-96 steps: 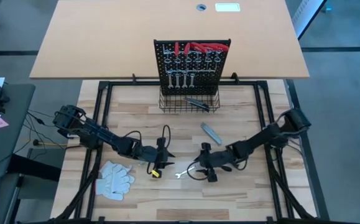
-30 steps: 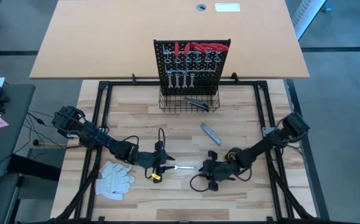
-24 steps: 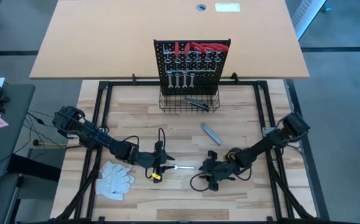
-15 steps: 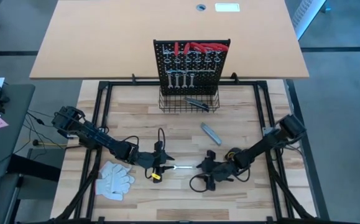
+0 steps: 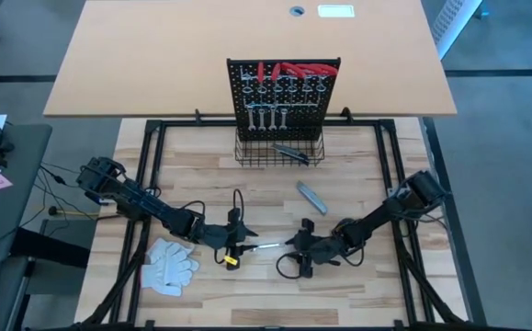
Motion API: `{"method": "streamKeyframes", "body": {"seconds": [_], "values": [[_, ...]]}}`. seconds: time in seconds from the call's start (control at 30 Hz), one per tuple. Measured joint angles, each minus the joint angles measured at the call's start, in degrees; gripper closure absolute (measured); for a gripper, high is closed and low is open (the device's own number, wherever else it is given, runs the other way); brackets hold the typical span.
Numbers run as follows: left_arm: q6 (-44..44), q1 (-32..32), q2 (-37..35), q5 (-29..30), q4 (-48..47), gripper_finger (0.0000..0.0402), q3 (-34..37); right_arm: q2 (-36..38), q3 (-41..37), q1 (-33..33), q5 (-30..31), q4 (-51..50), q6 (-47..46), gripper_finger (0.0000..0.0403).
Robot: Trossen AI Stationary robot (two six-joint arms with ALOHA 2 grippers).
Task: Hang tools onto peg board
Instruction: Hang the silver wrench on the pegboard
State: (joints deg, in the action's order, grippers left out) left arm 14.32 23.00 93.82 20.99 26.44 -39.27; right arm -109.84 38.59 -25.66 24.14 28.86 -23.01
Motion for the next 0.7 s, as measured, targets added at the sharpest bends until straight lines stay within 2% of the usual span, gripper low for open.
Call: {"method": "streamKeyframes", "body": {"seconds": [0.2, 0.37, 0.53, 0.7], "values": [[-0.1, 0.0, 0.0, 0.5, 0.0, 0.0244, 0.0, 0.5, 0.0, 1.7, -0.8, -0.3, 1.0, 0.0162], [-0.1, 0.0, 0.0, 0.8, 0.0, 0.0244, 0.0, 1.5, -0.1, 3.0, -0.7, -1.3, 6.0, 0.0167], [-0.1, 0.2, 0.0, 0.9, 0.0, 0.0244, 0.0, 1.9, -0.1, 4.9, -0.8, -1.5, 6.8, 0.0174], [-0.1, 0.2, 0.0, 1.1, 0.0, 0.0244, 0.0, 1.9, -0.2, 5.8, -2.9, 0.0, 10.3, 0.0174]]}}
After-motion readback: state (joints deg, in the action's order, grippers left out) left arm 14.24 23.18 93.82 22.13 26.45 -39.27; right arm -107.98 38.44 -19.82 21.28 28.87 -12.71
